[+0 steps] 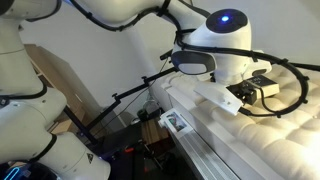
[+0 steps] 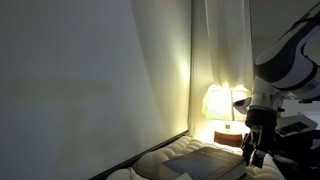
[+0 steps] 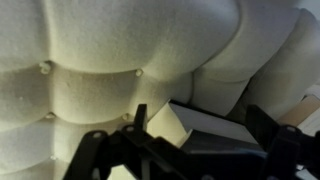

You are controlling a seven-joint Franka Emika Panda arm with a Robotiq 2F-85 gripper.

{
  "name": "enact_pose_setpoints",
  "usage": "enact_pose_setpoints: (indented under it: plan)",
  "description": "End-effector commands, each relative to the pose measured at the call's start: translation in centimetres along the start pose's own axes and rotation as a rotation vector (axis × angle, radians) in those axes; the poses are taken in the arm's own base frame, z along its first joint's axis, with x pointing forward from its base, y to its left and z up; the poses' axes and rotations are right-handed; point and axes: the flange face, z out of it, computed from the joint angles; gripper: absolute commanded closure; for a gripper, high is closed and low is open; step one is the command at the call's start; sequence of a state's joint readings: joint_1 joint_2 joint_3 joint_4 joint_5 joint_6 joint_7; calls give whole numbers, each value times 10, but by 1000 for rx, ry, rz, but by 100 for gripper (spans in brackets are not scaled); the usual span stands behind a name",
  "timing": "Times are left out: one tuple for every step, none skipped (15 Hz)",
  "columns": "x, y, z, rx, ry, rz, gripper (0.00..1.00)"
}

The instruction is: Pick up the black book and position it on top of the white book

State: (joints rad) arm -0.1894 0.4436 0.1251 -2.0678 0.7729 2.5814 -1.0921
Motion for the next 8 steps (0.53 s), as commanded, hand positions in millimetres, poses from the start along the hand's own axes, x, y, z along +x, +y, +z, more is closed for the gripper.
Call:
enact_pose_setpoints:
  plan:
    - [2,-4,-1,98,-6,49,0]
    - [1,-3,3,122,-16,67,0]
    - [1,-3,6,139,-21,76,0]
    - [1,-2,8,136,-16,92,0]
    - [1,0,7,140,-7,101,0]
    - [1,1,6,133,7,111,0]
    - [1,1,3,128,24,118,0]
    - [1,0,-2,120,44,121,0]
